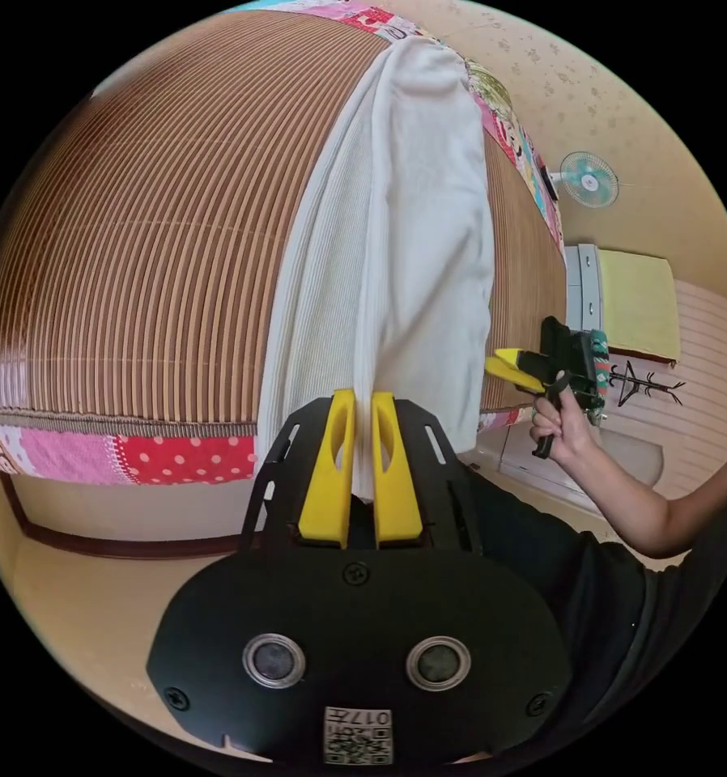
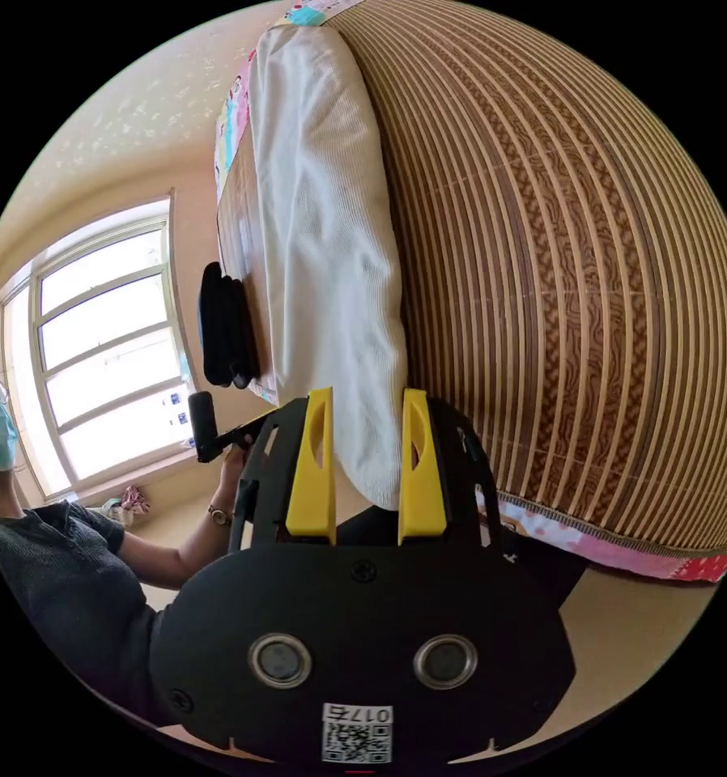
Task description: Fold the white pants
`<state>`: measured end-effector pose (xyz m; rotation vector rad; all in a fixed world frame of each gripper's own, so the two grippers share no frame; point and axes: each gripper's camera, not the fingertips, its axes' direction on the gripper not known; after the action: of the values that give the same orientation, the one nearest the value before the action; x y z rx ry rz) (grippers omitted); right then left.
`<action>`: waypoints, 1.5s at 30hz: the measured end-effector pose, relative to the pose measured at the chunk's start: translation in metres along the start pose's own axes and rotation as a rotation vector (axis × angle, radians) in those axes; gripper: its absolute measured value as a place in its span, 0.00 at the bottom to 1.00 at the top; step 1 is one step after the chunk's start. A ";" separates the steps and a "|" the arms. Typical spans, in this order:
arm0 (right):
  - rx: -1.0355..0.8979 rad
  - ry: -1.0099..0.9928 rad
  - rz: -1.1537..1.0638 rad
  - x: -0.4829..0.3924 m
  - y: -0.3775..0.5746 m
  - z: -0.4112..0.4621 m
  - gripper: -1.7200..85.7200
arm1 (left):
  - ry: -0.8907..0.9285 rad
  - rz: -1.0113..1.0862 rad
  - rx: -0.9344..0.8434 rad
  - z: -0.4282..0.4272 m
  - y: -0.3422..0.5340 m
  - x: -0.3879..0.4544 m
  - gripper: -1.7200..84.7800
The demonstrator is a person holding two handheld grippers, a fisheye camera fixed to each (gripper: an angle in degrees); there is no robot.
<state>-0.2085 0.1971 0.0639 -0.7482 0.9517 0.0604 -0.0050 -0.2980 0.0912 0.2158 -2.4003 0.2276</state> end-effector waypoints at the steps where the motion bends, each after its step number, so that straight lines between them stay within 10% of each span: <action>1: -0.014 0.004 0.000 0.000 0.010 0.006 0.11 | -0.005 0.012 -0.024 0.000 -0.003 0.002 0.06; 4: -0.070 0.153 0.019 -0.005 0.019 0.006 0.06 | 0.038 0.072 -0.093 -0.004 -0.008 0.009 0.05; 11: 0.017 -0.179 -0.224 -0.062 0.036 -0.056 0.04 | 0.490 0.299 -0.017 -0.093 0.001 0.024 0.04; 22: -0.109 0.049 -0.115 0.005 0.010 0.012 0.08 | -0.017 -0.018 -0.103 -0.050 0.022 -0.021 0.12; 28: 0.044 0.158 -0.150 0.009 -0.020 -0.039 0.15 | 0.024 0.022 0.086 -0.088 0.000 -0.008 0.15; 38: -0.239 0.286 -0.342 0.014 -0.069 -0.023 0.06 | 0.015 0.219 -0.115 -0.035 -0.017 0.048 0.07; 45: -0.026 0.102 -0.144 0.063 -0.026 -0.061 0.10 | 0.035 0.140 -0.085 -0.045 0.012 0.065 0.10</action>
<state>-0.2052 0.1240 0.0085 -0.8484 0.9928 -0.0925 -0.0269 -0.2825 0.1666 0.0045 -2.3860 0.1909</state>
